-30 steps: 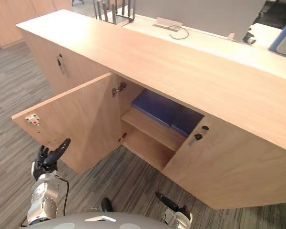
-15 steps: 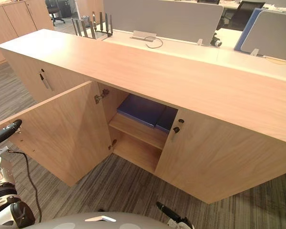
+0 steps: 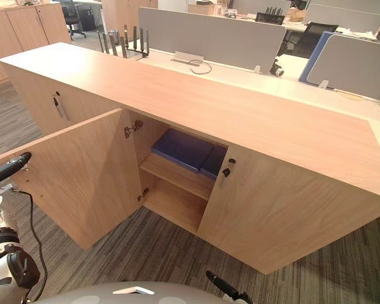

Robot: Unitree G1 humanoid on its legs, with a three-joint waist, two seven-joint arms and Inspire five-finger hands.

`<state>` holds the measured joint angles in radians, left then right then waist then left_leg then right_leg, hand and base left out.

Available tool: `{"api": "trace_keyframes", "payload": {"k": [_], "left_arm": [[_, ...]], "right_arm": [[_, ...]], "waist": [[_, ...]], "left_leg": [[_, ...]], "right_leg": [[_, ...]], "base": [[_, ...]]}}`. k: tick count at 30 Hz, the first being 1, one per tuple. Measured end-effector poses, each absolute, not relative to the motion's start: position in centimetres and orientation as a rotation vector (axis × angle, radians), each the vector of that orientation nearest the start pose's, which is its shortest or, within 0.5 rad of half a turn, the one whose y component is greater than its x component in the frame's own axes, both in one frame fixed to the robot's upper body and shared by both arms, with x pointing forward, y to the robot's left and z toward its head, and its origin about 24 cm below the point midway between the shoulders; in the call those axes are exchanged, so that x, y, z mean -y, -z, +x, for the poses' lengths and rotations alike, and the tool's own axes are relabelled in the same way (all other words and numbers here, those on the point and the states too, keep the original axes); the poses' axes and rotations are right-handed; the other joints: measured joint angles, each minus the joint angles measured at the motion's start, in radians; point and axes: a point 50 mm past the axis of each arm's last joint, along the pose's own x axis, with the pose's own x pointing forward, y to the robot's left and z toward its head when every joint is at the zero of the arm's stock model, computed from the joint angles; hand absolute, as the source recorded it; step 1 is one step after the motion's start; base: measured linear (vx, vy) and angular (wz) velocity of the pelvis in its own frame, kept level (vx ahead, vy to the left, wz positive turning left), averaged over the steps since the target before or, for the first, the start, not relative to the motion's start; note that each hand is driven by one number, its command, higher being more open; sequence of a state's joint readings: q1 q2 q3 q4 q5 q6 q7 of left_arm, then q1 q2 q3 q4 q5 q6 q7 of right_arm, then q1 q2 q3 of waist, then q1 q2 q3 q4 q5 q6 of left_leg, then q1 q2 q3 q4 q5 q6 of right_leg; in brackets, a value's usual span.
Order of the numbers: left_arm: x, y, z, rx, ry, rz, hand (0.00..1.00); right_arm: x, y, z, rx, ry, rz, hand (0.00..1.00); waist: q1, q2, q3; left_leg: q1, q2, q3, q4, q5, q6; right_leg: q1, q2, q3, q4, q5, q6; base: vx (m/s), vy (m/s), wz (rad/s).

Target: Walk over to the cabinet, pick up the folder, carry it to the office cabinet, place the folder inside the office cabinet, then close the office cabinet door

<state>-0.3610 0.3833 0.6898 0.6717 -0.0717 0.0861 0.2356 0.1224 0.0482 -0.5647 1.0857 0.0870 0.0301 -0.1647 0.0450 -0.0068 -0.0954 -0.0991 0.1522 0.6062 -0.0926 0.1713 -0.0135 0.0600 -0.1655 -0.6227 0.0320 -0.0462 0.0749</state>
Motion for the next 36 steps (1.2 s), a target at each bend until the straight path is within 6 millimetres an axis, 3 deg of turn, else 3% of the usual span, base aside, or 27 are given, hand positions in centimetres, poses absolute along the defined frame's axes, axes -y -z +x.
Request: {"api": "trace_keyframes", "payload": {"k": [3,9,11,17,19,20,21,24,25,26,27,28,30,34,36], "left_arm": [[-33.1,-4.3,27.2,-0.169,-0.768,0.012,1.00],[-27.1,-2.6,24.2,-0.127,-0.548,0.003,1.00],[-26.2,-1.9,23.7,-0.151,-0.507,-0.008,1.00],[-25.4,-1.7,23.8,-0.168,-0.477,0.013,1.00],[-25.3,-1.7,23.8,-0.173,-0.464,0.014,1.00],[-25.1,-1.7,23.7,-0.173,-0.449,0.016,1.00],[-24.9,-1.7,23.5,-0.174,-0.444,0.017,1.00],[-23.9,-2.5,23.7,-0.137,-0.367,0.019,1.00],[-23.5,-2.6,23.8,-0.131,-0.347,0.015,1.00],[-23.2,-2.7,23.9,-0.129,-0.330,0.015,1.00],[-22.8,-2.5,23.6,-0.134,-0.324,0.010,1.00],[-22.7,-2.3,23.3,-0.140,-0.325,0.007,1.00],[-22.7,-2.1,22.9,-0.150,-0.321,0.013,1.00],[-22.3,-2.8,23.3,-0.122,-0.290,0.035,1.00],[-21.8,-3.1,23.7,-0.111,-0.275,0.053,1.00]], "right_arm": [[19.8,17.2,4.3,-1.232,0.704,0.305,1.00],[19.7,17.3,3.8,-1.251,0.695,0.305,1.00],[19.6,17.3,4.1,-1.244,0.683,0.304,1.00],[19.5,17.2,5.4,-1.229,0.637,0.304,1.00],[19.2,17.2,5.4,-1.232,0.632,0.310,1.00],[19.1,17.3,5.0,-1.244,0.627,0.306,1.00],[19.4,17.2,5.0,-1.240,0.626,0.299,1.00],[19.6,17.1,5.2,-1.224,0.629,0.297,1.00],[19.6,17.1,5.2,-1.223,0.632,0.302,1.00],[18.9,17.2,5.1,-1.234,0.628,0.316,1.00],[18.6,17.3,4.8,-1.246,0.616,0.297,1.00],[19.2,17.2,5.0,-1.230,0.614,0.271,1.00],[19.3,17.1,4.7,-1.228,0.615,0.270,1.00],[19.3,17.0,5.1,-1.211,0.611,0.270,1.00],[20.2,16.7,6.2,-1.163,0.592,0.253,1.00]], "waist": [[0.021,-0.008,0.008],[0.072,-0.020,0.026],[0.077,-0.020,0.029],[0.068,-0.021,0.065],[0.060,-0.037,0.064],[0.065,-0.048,0.062],[0.065,-0.034,0.068],[0.059,-0.020,0.084],[0.054,-0.024,0.085],[0.046,-0.066,0.076],[0.063,-0.068,0.081],[0.066,-0.042,0.086],[0.058,-0.044,0.068],[0.042,-0.040,0.072],[0.028,-0.001,0.088]], "left_leg": [[-0.021,-0.004,0.002,0.000,-0.004,0.006],[-0.011,-0.056,-0.017,0.000,-0.025,0.036],[-0.004,-0.067,-0.020,0.000,-0.029,0.039],[0.001,-0.080,-0.010,0.000,-0.040,0.041],[0.001,-0.091,0.023,0.006,-0.071,0.001],[0.000,-0.089,0.042,0.044,-0.062,0.040],[0.002,-0.087,0.041,0.042,-0.073,0.058],[-0.002,-0.123,0.033,0.002,-0.086,0.069],[-0.006,-0.133,0.036,0.002,-0.103,0.047],[-0.009,-0.155,0.068,0.032,-0.138,0.032],[-0.033,-0.098,0.022,0.258,-0.222,0.132],[-0.035,-0.080,0.012,0.282,-0.270,0.088],[-0.013,-0.103,0.025,0.216,-0.264,0.066],[-0.037,-0.126,0.013,0.179,-0.232,0.065],[-0.059,-0.124,-0.015,0.172,-0.217,0.071]], "right_leg": [[-0.010,-0.002,0.001,-0.012,0.004,-0.004],[0.009,-0.028,0.045,-0.020,0.017,-0.008],[0.018,-0.038,0.048,-0.023,0.018,-0.007],[0.028,-0.041,0.055,-0.048,0.017,0.000],[0.028,-0.062,0.057,-0.070,0.019,-0.003],[0.024,-0.081,0.061,-0.072,0.027,-0.001],[0.029,-0.078,0.067,-0.067,0.026,-0.002],[0.018,-0.081,0.066,-0.063,0.028,0.000],[0.015,-0.090,0.066,-0.062,0.024,-0.007],[0.007,-0.140,0.071,-0.066,0.022,-0.009],[-0.005,-0.165,0.081,-0.036,0.030,0.003],[0.000,-0.151,0.079,-0.025,0.028,-0.002],[0.006,-0.146,0.079,-0.042,0.047,0.018],[-0.015,-0.101,0.091,-0.005,0.066,0.005],[-0.067,-0.079,0.268,0.059,0.042,0.003]], "base": [[-0.01,0.056,0.14],[0.03,0.093,0.19],[0.01,0.099,0.12],[-0.03,0.071,-0.03],[-0.01,0.121,0.02],[0.02,0.117,-0.09],[0.01,0.116,-0.14],[-0.01,0.113,0.18],[-0.02,0.199,0.33],[0.00,0.149,0.05],[0.01,0.100,-0.20],[0.04,0.037,-0.43],[0.04,0.085,-0.23],[-0.01,0.004,0.08],[-0.04,0.024,0.28]]}}
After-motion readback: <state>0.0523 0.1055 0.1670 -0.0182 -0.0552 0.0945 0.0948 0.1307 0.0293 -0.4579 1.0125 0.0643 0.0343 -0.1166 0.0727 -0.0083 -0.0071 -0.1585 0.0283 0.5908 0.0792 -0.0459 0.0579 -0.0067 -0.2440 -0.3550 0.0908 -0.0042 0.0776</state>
